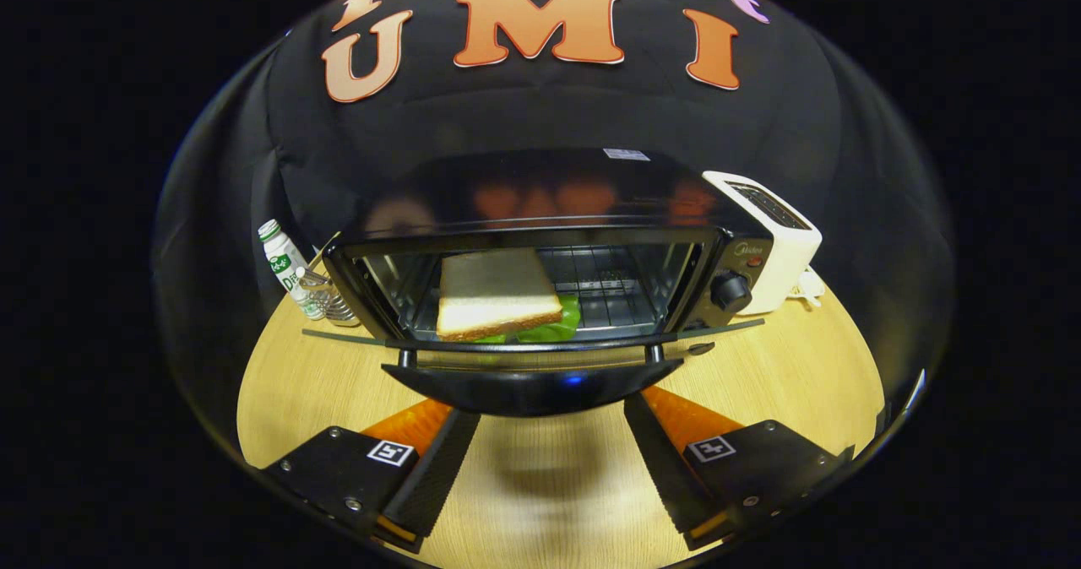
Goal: Open the toaster oven, put the food inside, and close the toaster oven door.
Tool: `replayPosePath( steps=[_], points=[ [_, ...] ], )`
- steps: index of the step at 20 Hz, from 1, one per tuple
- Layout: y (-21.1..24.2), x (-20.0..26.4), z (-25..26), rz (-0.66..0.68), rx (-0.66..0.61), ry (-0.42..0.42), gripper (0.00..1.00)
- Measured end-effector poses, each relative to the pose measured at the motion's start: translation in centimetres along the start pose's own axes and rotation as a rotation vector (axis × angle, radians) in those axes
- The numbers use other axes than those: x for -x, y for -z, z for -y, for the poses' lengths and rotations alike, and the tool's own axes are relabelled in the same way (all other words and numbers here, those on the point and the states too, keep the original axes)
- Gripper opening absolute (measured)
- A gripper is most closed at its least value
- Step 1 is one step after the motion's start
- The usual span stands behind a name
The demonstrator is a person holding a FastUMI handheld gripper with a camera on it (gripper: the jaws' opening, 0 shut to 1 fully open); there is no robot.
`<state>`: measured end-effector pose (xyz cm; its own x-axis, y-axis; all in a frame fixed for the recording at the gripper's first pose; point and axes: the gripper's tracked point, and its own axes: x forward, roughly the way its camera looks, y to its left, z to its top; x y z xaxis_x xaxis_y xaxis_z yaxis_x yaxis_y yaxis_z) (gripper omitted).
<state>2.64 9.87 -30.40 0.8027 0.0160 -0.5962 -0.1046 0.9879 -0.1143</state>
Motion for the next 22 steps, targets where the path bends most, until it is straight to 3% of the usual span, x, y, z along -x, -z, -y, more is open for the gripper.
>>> replayPosePath(
  steps=[11,17,22],
  points=[
    [-5.7,-2.3,-0.8,0.081,0.024,-0.011,1.0],
    [-5.3,0.0,0.3,0.087,0.033,-0.016,1.0],
    [-9.0,3.2,2.2,0.17,-0.024,-0.024,1.0]
  ],
)
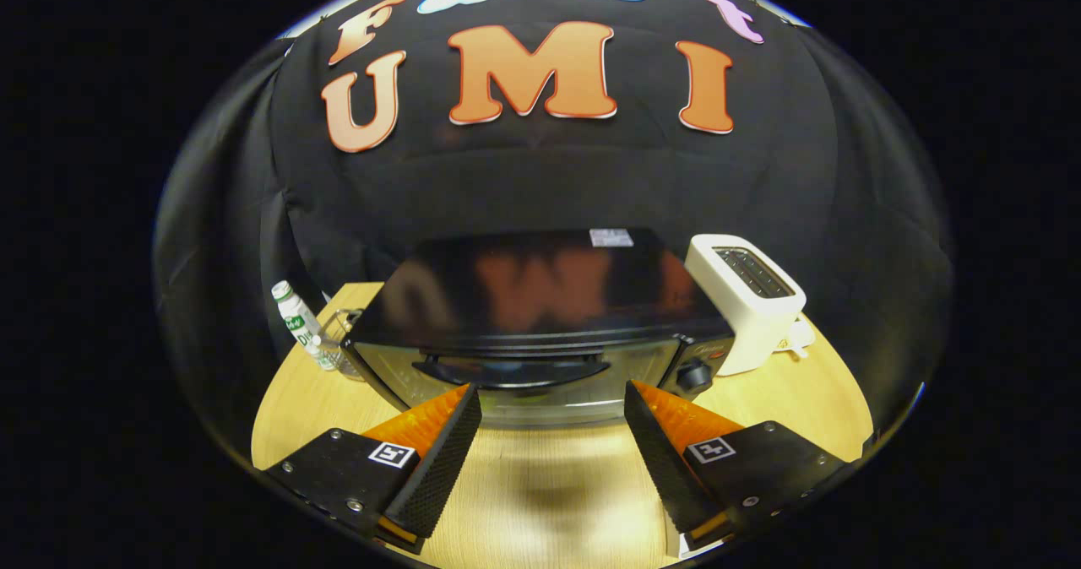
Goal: Open the toaster oven, put the food inside, and close the toaster oven door.
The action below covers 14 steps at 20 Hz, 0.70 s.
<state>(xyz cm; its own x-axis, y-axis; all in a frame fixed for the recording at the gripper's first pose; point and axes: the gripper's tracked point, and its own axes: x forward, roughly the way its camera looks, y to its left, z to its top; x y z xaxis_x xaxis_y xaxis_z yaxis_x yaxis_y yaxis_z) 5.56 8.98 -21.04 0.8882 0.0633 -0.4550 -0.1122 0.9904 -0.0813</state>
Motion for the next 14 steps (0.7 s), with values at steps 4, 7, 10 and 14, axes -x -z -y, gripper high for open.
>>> replayPosePath(
  steps=[4,7,10,14],
  points=[
    [-6.5,2.8,1.7,0.118,0.022,0.018,1.0],
    [-12.6,6.1,2.7,0.236,0.024,0.031,1.0],
    [-16.2,9.7,1.4,0.319,-0.018,-0.02,1.0],
    [-17.8,13.0,2.0,0.368,-0.015,-0.005,1.0]
  ],
)
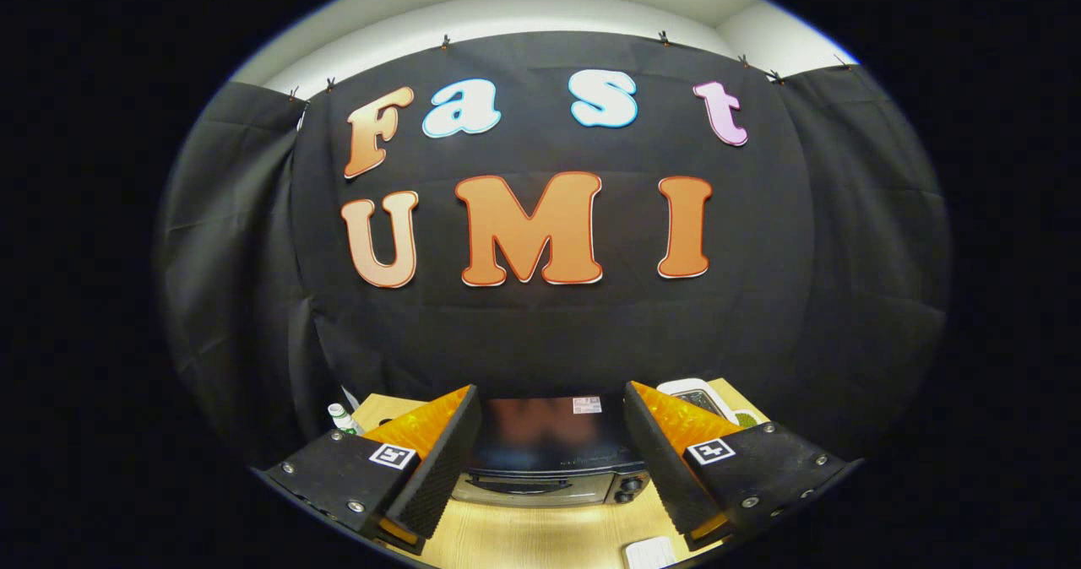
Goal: Open the toaster oven, put the food inside, and close the toaster oven door.
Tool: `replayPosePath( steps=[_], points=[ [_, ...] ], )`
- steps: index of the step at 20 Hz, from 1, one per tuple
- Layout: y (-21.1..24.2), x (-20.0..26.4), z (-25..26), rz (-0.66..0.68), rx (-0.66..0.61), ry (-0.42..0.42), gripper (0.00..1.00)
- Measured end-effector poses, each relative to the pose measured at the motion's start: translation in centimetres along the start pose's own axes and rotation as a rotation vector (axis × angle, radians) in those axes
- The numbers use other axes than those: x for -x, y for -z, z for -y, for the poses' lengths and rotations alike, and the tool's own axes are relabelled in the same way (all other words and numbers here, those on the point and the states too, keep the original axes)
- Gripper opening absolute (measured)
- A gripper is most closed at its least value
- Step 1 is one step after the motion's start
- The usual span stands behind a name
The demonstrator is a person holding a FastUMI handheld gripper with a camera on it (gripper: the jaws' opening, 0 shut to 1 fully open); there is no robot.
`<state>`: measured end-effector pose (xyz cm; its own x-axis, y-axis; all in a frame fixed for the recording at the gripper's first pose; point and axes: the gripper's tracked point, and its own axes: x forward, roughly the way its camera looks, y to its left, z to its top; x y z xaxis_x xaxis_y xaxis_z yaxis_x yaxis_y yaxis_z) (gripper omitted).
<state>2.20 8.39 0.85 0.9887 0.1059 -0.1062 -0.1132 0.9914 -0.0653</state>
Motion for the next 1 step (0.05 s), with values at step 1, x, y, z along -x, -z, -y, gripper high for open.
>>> replayPosePath(
  steps=[1],
  points=[
    [-0.38,0.32,0.26,0.009,-0.001,0.008,1.0]
  ],
)
